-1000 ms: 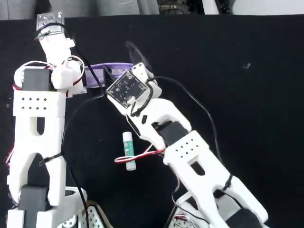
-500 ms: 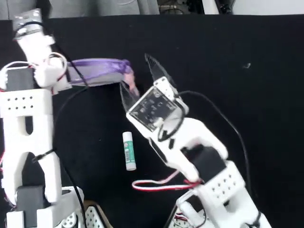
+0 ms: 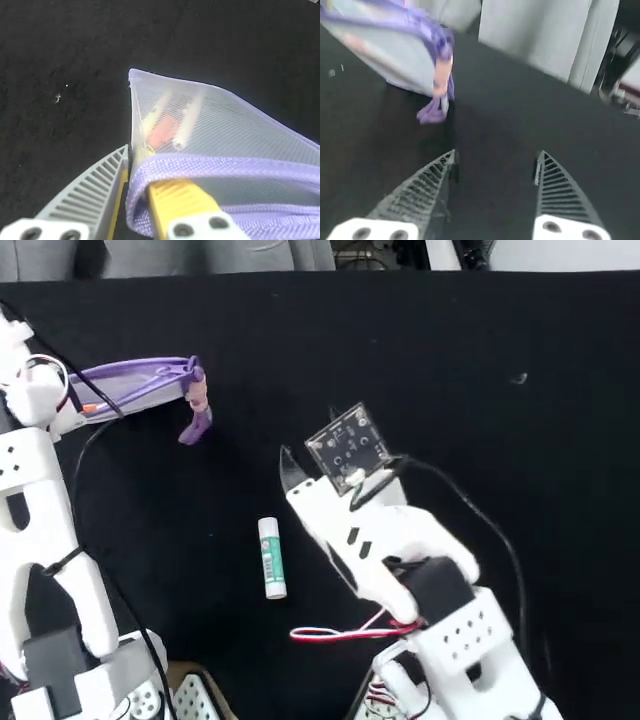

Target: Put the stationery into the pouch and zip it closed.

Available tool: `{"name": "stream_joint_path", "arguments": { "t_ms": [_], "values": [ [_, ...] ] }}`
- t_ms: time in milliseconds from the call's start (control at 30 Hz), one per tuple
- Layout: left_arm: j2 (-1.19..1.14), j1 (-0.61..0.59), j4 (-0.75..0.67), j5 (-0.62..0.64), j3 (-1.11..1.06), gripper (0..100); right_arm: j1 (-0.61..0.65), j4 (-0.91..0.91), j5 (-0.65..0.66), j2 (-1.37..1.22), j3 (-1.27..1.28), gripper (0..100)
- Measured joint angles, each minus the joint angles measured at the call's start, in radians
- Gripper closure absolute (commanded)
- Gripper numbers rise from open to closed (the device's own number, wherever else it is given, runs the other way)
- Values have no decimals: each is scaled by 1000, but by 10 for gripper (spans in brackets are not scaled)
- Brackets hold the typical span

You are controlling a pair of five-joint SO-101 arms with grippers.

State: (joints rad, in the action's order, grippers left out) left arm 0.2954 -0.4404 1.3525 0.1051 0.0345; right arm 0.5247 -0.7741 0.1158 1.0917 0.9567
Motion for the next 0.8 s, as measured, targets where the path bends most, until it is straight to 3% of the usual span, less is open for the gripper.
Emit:
{"name": "stream_joint_path", "arguments": {
  "t_ms": [233, 433, 800],
  "values": [
    [0, 0, 0, 0, 0, 971, 18, 115, -55, 0, 232, 750],
    [0, 0, 0, 0, 0, 971, 89, 163, -75, -44, 262, 751],
    [0, -23, 0, 0, 2, 971, 121, 167, -135, -603, 43, 751]
  ]
}}
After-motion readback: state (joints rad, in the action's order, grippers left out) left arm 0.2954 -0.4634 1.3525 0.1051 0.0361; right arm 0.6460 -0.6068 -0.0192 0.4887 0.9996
